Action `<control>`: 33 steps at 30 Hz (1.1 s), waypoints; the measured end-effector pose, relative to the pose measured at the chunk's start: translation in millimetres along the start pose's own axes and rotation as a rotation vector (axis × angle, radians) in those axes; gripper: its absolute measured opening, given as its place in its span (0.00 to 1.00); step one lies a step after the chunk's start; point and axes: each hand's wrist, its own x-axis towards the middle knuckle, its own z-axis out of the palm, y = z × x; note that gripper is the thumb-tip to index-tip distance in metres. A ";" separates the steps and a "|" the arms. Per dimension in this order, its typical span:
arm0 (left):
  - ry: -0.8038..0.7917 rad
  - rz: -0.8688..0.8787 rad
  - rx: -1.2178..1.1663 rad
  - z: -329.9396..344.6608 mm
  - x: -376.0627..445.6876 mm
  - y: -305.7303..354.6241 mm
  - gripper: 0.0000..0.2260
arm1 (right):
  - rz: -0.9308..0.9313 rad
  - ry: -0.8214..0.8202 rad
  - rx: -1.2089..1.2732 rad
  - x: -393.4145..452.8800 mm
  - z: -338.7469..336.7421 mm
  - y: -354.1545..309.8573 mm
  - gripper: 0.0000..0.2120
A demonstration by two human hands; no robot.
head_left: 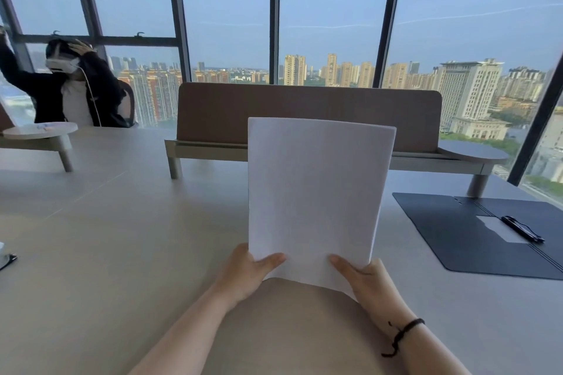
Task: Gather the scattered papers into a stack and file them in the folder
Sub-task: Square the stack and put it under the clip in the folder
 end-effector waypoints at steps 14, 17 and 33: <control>0.111 -0.001 0.095 0.9 4.6 -10.3 0.11 | -0.085 -0.097 -0.139 3.4 -1.7 0.6 0.06; 0.099 0.004 0.002 1.9 2.0 -7.2 0.07 | -0.053 -0.091 -0.049 4.6 -4.3 1.3 0.06; 0.008 -0.170 -0.246 32.2 27.5 -2.6 0.13 | 0.090 0.028 0.127 33.3 -26.6 -1.9 0.08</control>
